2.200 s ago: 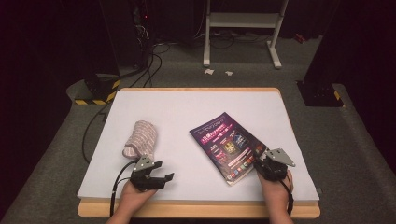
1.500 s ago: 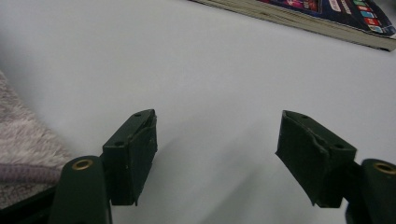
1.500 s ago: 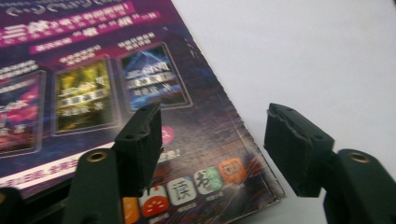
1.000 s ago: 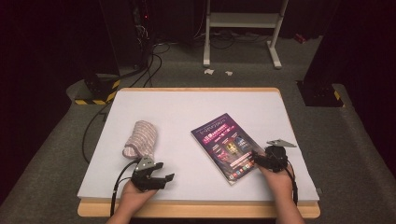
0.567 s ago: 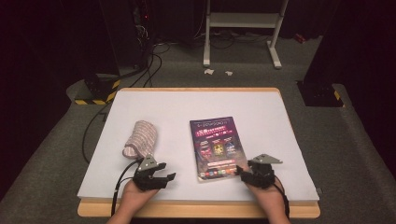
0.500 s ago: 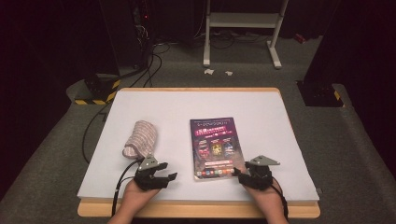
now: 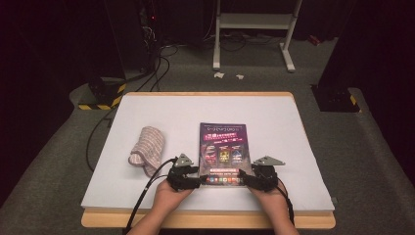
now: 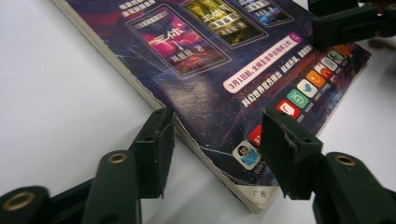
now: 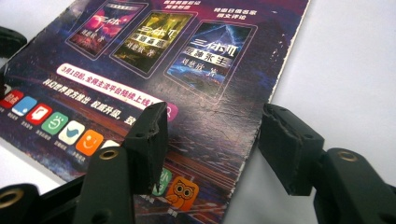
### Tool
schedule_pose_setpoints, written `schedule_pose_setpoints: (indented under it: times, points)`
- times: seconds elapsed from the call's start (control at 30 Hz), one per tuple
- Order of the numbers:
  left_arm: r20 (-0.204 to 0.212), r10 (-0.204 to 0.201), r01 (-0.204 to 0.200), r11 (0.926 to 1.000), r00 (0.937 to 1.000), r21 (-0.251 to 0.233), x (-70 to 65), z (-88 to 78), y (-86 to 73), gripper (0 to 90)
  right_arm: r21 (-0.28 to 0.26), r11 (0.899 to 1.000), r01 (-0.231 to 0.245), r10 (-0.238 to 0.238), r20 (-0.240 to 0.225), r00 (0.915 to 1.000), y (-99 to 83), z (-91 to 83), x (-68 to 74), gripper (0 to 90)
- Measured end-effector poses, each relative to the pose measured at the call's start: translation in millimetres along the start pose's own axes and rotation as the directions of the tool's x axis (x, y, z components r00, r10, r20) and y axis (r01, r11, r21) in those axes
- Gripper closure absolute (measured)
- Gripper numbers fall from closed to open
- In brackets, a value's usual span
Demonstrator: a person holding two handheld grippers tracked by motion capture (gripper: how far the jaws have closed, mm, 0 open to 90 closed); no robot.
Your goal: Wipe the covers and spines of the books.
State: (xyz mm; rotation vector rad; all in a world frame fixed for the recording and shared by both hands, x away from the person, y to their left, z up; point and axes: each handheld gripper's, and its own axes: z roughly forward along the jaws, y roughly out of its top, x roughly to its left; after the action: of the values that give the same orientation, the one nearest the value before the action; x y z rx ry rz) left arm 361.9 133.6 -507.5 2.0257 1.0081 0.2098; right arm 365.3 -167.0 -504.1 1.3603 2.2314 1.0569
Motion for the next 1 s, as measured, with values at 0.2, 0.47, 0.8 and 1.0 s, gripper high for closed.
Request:
schedule_pose_setpoints:
  times: [0.2,0.47,0.8,1.0]
  points:
    - [-0.033,-0.032,0.032,0.9994,0.9989,-0.009,13.8,-21.7,-14.9,46.9,0.01,0.998,0.058,-0.058,-0.031,0.9979,6.3,10.2,24.5,43.9]
    - [-0.094,0.03,-0.032,0.9992,0.9951,-0.025,20.0,-40.7,-21.2,47.1,-0.046,0.997,0.064,-0.068,-0.085,0.9941,3.1,9.3,32.5,43.0]
    - [-0.201,0.102,-0.124,0.9874,0.9743,-0.098,33.1,-93.6,-7.4,34.6,-0.102,0.992,0.07,-0.073,-0.035,0.9967,-4.8,-9.7,18.6,42.4]
    - [-0.276,0.093,-0.126,0.9861,0.9567,-0.108,56.9,-118.9,-5.6,30.9,-0.12,0.989,0.091,-0.095,-0.032,0.9949,-5.4,-12.8,18.6,41.2]
